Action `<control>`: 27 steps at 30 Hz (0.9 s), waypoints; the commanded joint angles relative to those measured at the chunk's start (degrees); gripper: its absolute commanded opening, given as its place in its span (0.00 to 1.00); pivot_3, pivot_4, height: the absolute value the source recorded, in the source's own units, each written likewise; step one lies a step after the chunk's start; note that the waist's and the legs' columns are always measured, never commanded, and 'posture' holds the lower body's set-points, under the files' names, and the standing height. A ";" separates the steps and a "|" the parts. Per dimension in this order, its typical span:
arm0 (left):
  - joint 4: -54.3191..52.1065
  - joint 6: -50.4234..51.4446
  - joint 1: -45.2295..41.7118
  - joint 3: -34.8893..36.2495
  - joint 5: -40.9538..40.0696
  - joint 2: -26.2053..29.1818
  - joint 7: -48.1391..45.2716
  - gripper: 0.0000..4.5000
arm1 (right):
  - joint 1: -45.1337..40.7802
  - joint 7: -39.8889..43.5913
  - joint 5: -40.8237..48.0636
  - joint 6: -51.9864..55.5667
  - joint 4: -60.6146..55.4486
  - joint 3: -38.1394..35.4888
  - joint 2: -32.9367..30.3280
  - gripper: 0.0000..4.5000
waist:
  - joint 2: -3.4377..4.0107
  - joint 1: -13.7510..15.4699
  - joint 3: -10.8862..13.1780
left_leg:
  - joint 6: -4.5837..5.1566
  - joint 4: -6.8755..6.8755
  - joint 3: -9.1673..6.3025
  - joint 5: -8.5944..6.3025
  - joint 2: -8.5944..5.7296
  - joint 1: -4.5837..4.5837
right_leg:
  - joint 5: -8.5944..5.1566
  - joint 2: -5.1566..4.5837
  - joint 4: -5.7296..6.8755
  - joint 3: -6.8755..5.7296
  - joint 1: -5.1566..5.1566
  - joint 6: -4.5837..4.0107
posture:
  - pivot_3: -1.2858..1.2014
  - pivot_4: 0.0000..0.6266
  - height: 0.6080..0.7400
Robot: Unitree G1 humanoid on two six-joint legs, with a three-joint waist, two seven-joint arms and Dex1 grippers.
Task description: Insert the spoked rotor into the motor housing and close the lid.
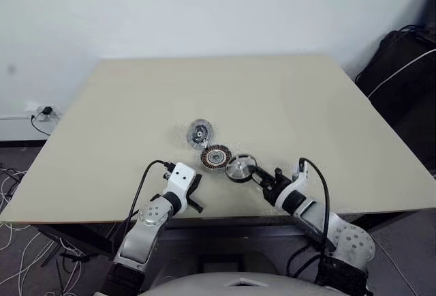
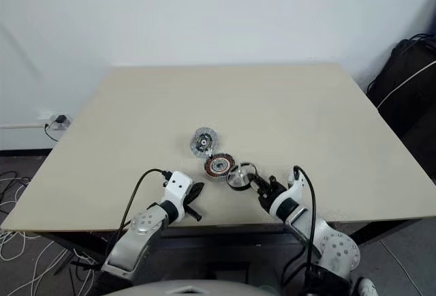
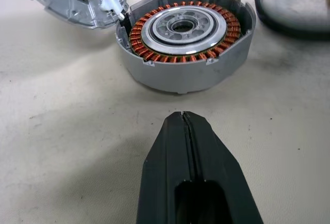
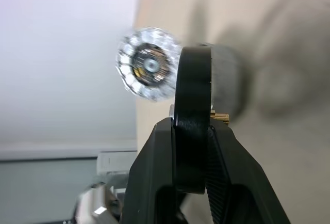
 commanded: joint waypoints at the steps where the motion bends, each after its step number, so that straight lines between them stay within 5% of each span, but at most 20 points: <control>1: -0.41 -0.97 -1.01 0.62 -0.30 0.20 0.04 0.00 | -1.98 -0.96 3.45 -2.23 -2.68 2.79 -0.36 0.09 | 0.00 0.01 0.00 | 0.00 -0.01 0.00 0.00 0.00 0.00 | 0.00 0.00 0.00 0.00 0.00 0.00 | 0.52 0.00 1.00; 10: -1.16 -0.87 -0.31 1.22 -0.33 0.26 0.30 0.00 | -5.55 -1.14 4.11 -6.18 0.77 8.78 -0.55 0.09 | 0.00 0.00 0.00 | 0.10 -0.01 0.01 0.04 -0.01 -0.08 | 0.05 0.00 0.00 0.01 -0.10 -0.08 | 0.52 0.00 1.00; 27: -2.87 -0.11 0.59 2.15 -0.61 0.56 0.74 0.00 | -11.53 6.19 -8.49 -15.04 15.20 13.85 0.81 0.09 | 0.01 -0.02 -0.01 | 0.16 -0.03 0.04 0.10 -0.04 -0.08 | 0.21 0.04 0.05 -0.03 -0.18 -0.34 | 0.52 0.00 1.00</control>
